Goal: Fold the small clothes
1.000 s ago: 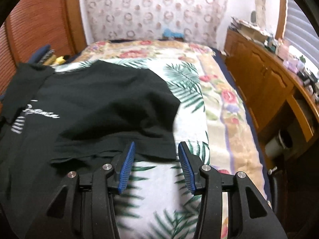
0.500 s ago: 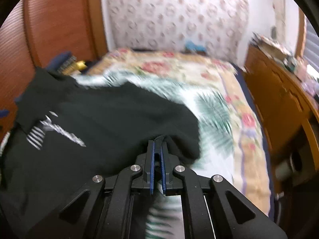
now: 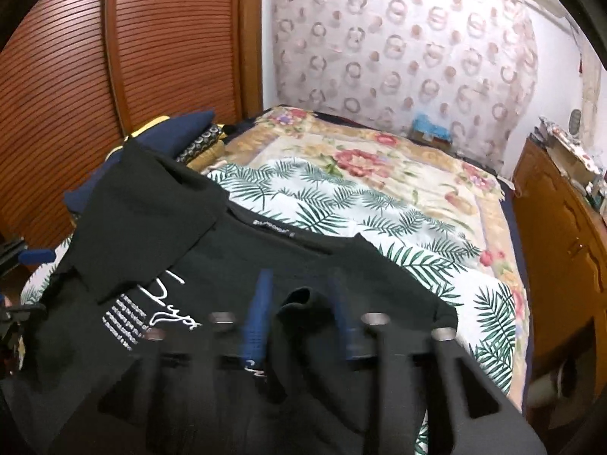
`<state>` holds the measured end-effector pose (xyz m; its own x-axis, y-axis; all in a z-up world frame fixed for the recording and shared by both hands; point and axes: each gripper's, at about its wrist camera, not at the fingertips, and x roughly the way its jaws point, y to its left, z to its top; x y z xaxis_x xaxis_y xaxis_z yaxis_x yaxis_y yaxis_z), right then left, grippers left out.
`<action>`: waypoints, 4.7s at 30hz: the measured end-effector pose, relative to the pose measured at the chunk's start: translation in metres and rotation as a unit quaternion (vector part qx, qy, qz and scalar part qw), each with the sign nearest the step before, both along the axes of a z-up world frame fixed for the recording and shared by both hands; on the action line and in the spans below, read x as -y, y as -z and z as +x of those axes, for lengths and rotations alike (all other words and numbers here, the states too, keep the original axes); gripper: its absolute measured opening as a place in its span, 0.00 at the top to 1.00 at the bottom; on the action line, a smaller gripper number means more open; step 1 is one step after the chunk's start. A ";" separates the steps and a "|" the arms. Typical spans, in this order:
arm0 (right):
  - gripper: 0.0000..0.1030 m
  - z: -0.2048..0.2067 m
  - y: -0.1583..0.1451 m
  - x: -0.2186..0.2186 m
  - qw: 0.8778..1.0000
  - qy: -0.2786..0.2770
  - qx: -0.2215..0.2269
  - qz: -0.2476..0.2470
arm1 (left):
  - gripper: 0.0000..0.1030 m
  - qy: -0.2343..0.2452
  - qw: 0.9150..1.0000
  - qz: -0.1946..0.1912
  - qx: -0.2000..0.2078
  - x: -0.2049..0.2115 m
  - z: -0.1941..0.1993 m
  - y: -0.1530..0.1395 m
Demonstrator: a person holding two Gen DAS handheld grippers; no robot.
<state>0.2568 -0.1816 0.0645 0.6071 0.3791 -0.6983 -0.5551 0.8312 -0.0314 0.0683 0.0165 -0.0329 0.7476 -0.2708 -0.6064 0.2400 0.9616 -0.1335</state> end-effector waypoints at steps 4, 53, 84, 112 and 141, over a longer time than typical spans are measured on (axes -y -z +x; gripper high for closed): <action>0.56 -0.006 0.005 0.016 0.999 0.032 0.007 -0.024 | 0.19 -0.002 1.000 -0.002 -0.001 -0.001 0.001 0.001; 0.76 -0.013 0.052 0.103 0.996 0.062 -0.057 -0.019 | 0.19 0.087 0.992 0.063 -0.062 0.088 0.121 0.007; 0.91 0.134 0.042 0.113 0.995 0.083 -0.036 0.044 | 0.19 0.084 0.991 0.048 -0.092 0.102 0.179 0.019; 0.93 0.121 0.042 0.098 0.991 0.083 -0.051 0.092 | 0.19 -0.003 0.998 0.024 -0.062 0.004 0.154 0.005; 0.54 0.100 0.093 0.116 0.989 0.121 -0.087 -0.015 | 0.28 -0.099 0.994 0.038 -0.014 -0.106 0.155 -0.025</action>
